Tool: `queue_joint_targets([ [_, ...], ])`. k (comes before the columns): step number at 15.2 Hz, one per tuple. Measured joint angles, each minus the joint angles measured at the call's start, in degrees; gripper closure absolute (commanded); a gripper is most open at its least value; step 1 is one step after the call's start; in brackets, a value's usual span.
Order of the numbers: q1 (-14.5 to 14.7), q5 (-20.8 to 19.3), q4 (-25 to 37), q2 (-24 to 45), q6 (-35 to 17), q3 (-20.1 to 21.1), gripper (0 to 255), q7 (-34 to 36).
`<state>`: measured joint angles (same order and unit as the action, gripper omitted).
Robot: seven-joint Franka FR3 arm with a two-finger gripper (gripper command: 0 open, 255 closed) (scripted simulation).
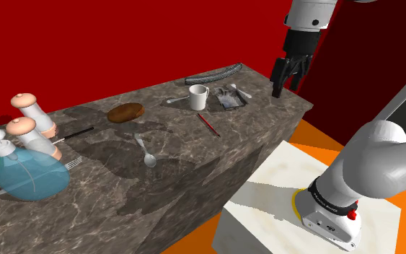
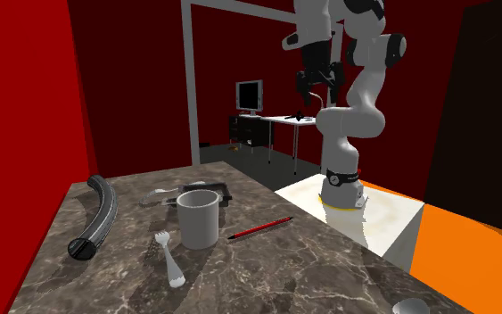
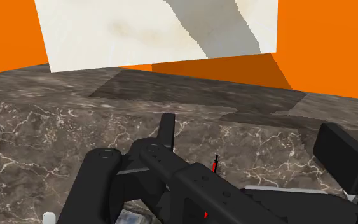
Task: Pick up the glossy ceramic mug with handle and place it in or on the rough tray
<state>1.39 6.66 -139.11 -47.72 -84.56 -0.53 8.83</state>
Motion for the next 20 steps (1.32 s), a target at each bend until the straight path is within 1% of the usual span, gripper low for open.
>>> queue_joint_targets([
  [2,0.0,-0.1,0.2,1.1,-0.9,0.0,0,-0.1],
  [4,0.0,-0.4,0.1,3.7,-3.7,0.3,0,-0.4],
  [11,0.1,-1.5,4.5,18.1,-14.5,1.6,0,-0.7],
  [15,0.0,-2.5,9.0,27.5,-20.0,2.1,0,-0.7],
  [20,-0.2,-4.1,15.4,37.9,-24.5,2.6,0,-0.5],
])
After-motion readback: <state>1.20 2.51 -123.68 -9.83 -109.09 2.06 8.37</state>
